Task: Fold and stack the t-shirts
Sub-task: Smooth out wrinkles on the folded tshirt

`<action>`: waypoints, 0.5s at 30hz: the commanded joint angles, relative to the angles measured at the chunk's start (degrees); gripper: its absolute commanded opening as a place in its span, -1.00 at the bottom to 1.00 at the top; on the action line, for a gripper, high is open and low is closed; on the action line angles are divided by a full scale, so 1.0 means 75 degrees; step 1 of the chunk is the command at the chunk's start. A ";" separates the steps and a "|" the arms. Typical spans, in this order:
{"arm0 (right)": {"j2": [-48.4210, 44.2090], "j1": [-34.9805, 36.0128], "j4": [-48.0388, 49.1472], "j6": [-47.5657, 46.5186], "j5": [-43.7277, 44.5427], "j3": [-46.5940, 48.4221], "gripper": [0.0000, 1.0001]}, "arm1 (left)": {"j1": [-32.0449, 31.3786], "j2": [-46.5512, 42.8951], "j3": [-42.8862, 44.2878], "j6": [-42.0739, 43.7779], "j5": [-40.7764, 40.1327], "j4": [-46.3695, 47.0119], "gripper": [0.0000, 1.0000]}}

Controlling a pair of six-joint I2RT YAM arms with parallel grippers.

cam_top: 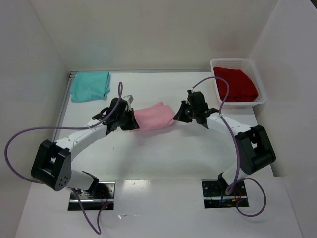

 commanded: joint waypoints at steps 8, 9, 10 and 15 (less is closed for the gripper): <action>-0.0379 0.0024 -0.0599 -0.0105 0.0664 0.0368 -0.27 | -0.0309 -0.1103 0.0327 -0.0427 -0.1351 -0.0691 0.87; -0.0378 0.0024 -0.0600 -0.0106 0.0664 0.0486 -0.17 | -0.0309 -0.1174 0.0409 -0.0311 -0.1469 -0.0691 0.92; -0.0309 0.0024 -0.0670 -0.0187 0.0757 0.0615 -0.09 | -0.0309 -0.1175 0.0410 -0.0241 -0.1551 -0.0424 0.96; 0.0066 0.0024 -0.0741 -0.0339 0.0840 0.1739 0.35 | -0.0087 -0.0310 0.1122 0.0017 -0.1610 0.0327 0.98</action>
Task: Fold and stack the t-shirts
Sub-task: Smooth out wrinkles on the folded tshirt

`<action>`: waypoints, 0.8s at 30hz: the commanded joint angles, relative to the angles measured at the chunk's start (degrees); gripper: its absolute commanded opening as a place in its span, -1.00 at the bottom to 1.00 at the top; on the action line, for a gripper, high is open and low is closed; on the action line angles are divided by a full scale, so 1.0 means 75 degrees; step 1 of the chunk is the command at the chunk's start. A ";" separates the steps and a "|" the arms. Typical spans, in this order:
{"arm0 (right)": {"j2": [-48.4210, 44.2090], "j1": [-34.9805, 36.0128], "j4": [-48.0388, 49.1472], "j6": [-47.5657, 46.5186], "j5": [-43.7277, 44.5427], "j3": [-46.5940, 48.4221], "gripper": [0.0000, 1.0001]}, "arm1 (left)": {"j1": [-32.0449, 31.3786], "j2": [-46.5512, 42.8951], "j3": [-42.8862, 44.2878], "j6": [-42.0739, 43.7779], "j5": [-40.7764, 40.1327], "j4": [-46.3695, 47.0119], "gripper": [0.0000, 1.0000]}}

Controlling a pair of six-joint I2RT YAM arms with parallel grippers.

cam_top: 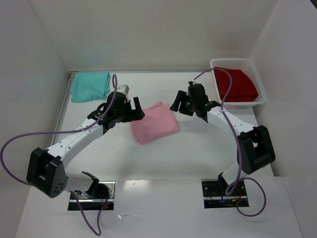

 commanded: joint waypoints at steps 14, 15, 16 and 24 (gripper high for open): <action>0.2135 0.0024 0.0895 -0.0156 -0.0157 0.1851 0.02 | 0.0691 0.2934 0.1078 0.0821 0.0363 0.2213 0.64; 0.2321 0.0024 0.0895 -0.0237 -0.0063 0.1920 0.08 | 0.0692 0.3004 0.1078 0.0822 0.0247 0.2213 0.78; 0.2392 0.0024 0.0895 -0.0319 0.0112 0.1921 0.12 | 0.0692 0.3004 0.1078 0.0903 0.0176 0.2132 0.83; 0.3060 0.0024 0.0825 -0.0590 0.0195 0.2565 0.38 | 0.1032 0.3005 0.0937 0.1115 0.0410 0.1862 0.88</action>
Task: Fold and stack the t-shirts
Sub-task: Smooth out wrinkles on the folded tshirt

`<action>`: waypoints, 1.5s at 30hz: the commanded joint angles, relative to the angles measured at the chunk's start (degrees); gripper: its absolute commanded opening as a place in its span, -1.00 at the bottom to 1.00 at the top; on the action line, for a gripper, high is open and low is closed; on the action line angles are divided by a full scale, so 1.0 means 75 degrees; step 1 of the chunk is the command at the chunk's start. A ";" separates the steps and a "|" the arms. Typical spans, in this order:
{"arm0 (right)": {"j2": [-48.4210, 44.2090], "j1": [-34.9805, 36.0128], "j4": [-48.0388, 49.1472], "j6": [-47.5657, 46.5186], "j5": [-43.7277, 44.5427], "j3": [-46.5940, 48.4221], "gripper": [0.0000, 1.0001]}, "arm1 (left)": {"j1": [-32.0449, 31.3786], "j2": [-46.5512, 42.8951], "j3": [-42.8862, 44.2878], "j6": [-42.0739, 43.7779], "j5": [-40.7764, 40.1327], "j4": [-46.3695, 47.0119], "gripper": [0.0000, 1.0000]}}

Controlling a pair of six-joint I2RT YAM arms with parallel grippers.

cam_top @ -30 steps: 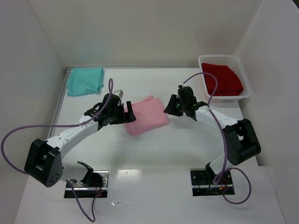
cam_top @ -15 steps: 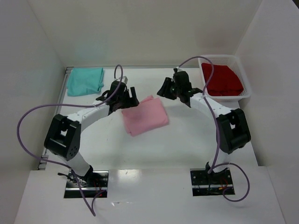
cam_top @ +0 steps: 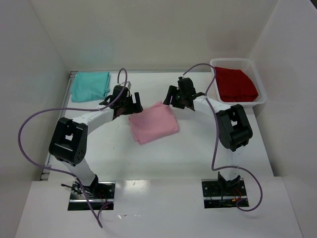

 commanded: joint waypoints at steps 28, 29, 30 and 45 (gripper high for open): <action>0.1283 0.0024 -0.0417 -0.0296 -0.0168 0.1633 -0.91 | 0.0301 -0.0099 -0.0291 0.0246 0.0910 -0.0162 -0.29; 0.1202 0.0024 -0.0417 -0.0296 -0.0168 0.1633 -0.91 | 0.0301 -0.0193 -0.0291 0.0246 0.0910 -0.0162 -0.38; 0.1120 0.0024 -0.0417 -0.0296 -0.0168 0.1633 -0.94 | 0.0301 -0.0193 -0.0291 0.0246 0.0910 -0.0162 -0.40; 0.0462 0.0024 -0.0253 -0.0225 -0.0331 0.1879 -0.97 | 0.0524 -0.1283 -0.0444 0.0094 0.0839 -0.0080 -0.76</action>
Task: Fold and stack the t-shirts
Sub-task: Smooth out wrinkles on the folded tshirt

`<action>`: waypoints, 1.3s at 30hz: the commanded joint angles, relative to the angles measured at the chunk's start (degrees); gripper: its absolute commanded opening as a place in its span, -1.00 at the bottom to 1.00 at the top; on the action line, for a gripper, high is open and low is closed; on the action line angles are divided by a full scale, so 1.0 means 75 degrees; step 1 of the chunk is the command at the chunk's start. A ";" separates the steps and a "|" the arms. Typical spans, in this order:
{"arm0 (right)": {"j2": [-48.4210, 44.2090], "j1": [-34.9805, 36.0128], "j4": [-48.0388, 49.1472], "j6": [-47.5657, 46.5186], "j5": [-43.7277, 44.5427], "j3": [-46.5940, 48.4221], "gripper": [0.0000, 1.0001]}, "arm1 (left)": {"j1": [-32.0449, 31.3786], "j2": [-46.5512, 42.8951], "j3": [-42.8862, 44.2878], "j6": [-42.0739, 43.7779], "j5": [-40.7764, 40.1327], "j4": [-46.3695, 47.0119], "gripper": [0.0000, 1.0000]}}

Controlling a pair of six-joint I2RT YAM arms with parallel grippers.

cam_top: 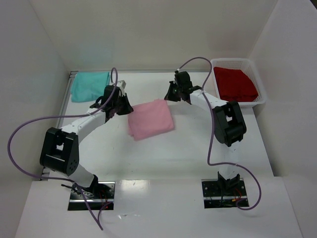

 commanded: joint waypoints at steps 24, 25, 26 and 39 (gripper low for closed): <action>0.0390 0.0024 0.0513 -0.0030 -0.0728 0.2009 -0.82 | 0.1030 -0.0466 -0.0200 -0.0479 0.0047 0.1124 -0.78; 0.0495 0.0024 0.0513 -0.0030 -0.0798 0.2196 -0.80 | 0.1030 -0.0373 -0.0200 -0.0572 0.0140 0.1195 -0.78; 0.0717 0.0024 0.0443 -0.0030 -0.0799 0.2302 -0.80 | 0.1227 -0.0372 -0.0270 -0.0642 0.0222 0.1335 -0.78; 0.2032 0.0024 0.0009 -0.0030 -0.1454 0.3873 -0.64 | 0.1757 0.1444 0.0303 -0.0866 0.0551 0.1758 -0.47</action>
